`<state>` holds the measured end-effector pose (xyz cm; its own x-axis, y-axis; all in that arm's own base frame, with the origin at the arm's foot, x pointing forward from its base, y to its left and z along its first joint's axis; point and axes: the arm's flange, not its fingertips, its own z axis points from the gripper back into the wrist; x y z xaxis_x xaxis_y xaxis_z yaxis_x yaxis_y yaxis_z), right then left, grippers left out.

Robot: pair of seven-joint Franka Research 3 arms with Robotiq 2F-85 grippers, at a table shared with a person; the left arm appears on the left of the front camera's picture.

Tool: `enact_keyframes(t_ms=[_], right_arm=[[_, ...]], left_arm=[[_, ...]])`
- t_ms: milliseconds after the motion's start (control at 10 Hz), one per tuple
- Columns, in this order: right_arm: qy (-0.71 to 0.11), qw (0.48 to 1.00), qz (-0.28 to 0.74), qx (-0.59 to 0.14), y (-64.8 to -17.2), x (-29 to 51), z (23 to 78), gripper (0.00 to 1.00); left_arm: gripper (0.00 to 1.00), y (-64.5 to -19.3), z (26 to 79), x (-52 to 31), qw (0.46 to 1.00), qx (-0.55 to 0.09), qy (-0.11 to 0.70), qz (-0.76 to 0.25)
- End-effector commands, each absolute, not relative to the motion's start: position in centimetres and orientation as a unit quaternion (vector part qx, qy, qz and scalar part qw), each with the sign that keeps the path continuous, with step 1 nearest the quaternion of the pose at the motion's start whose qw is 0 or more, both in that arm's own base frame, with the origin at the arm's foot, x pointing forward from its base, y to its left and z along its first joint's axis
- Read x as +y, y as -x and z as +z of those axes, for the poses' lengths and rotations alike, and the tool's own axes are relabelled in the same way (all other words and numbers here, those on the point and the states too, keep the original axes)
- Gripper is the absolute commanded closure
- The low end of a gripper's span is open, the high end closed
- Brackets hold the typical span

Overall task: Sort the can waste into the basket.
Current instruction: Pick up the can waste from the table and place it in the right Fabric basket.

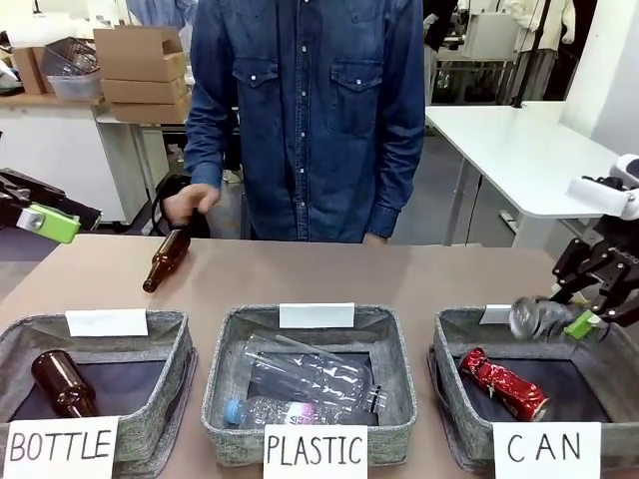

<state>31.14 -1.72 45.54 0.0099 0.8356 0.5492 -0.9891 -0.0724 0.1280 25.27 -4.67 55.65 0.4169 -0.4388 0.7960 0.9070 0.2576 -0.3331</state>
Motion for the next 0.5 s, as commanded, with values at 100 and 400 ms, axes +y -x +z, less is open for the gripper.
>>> enact_keyframes(t_ms=[100, 400], right_arm=[[-0.243, 0.69, 0.663, -0.156, -31.76, -1.43, 45.59, 0.0], [-0.261, 0.705, 0.642, -0.149, -32.34, -1.02, 46.01, 0.0]], left_arm=[[0.0, -25.38, 55.74, -4.79, 0.731, -0.296, 0.411, -0.457], [0.0, -25.38, 55.74, -4.79, 0.731, -0.296, 0.411, -0.457]])
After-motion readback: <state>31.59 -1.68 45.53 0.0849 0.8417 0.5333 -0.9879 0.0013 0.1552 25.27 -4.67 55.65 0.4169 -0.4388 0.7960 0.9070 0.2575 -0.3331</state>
